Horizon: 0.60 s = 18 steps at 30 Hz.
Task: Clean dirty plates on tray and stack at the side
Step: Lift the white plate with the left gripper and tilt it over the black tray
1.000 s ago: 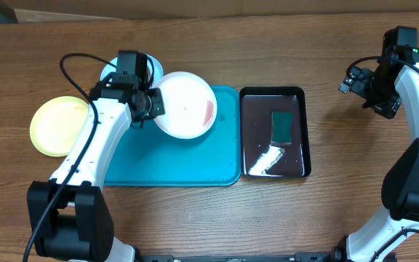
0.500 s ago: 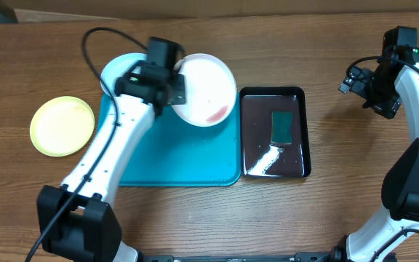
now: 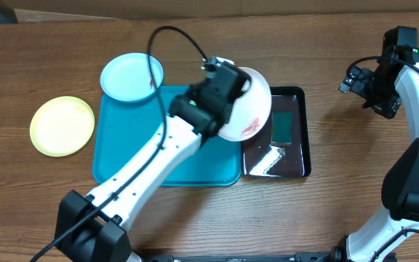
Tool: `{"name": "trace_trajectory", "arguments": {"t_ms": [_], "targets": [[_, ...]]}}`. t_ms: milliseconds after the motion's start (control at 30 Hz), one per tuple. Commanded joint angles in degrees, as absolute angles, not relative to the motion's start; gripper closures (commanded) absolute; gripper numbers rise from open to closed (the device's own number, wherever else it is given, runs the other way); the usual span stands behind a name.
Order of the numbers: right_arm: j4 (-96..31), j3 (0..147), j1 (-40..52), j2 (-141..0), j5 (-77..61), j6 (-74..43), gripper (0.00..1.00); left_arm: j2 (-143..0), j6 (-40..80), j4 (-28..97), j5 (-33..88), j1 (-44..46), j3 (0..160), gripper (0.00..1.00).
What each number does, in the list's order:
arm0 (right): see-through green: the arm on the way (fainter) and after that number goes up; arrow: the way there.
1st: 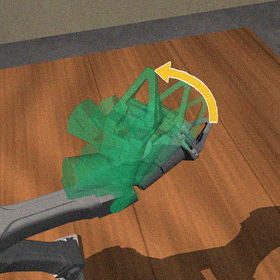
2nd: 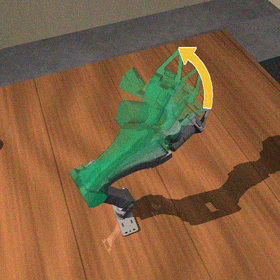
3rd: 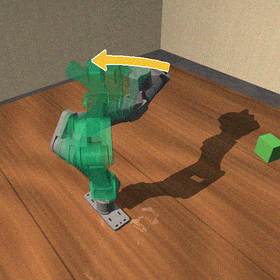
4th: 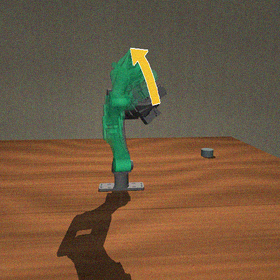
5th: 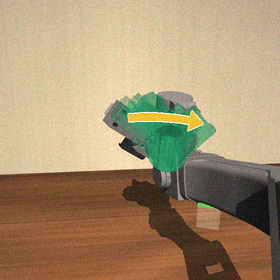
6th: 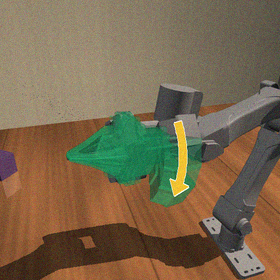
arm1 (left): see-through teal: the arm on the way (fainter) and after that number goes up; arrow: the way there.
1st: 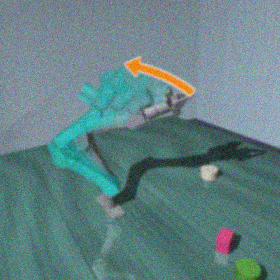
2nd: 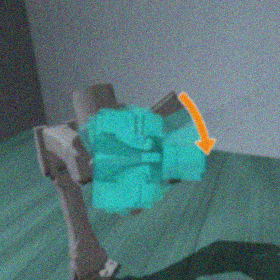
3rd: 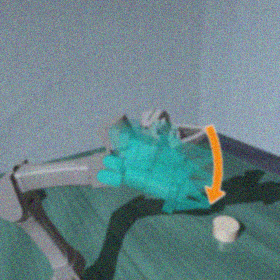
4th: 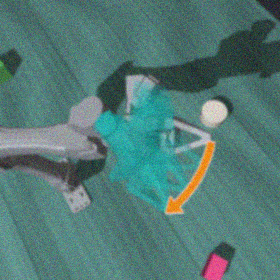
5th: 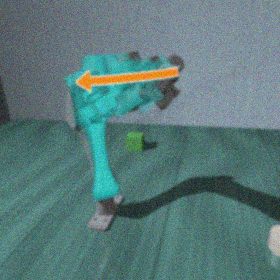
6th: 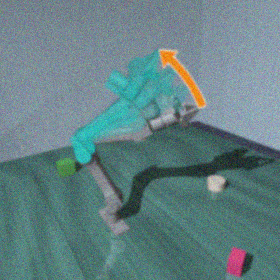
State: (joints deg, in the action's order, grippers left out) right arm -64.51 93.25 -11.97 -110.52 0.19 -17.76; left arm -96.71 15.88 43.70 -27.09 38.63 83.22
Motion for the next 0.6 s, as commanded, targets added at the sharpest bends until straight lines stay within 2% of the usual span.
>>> {"name": "trace_trajectory", "arguments": {"t_ms": [0,233,567], "targets": [[-64.36,93.82,-12.08,-109.95,-0.1,-17.82,0.0,-94.45,15.09,43.29,-37.39,43.07,85.03,0.96],[-64.36,93.82,-12.08,-109.95,-0.1,-17.8,0.0,-94.45,13.67,43.2,-55.9,54.78,85.03,0.96],[-64.36,93.82,-12.08,-109.95,-0.1,-17.8,0.0,-94.48,10.02,39.66,-78.65,66.24,85.03,0.96]]}}
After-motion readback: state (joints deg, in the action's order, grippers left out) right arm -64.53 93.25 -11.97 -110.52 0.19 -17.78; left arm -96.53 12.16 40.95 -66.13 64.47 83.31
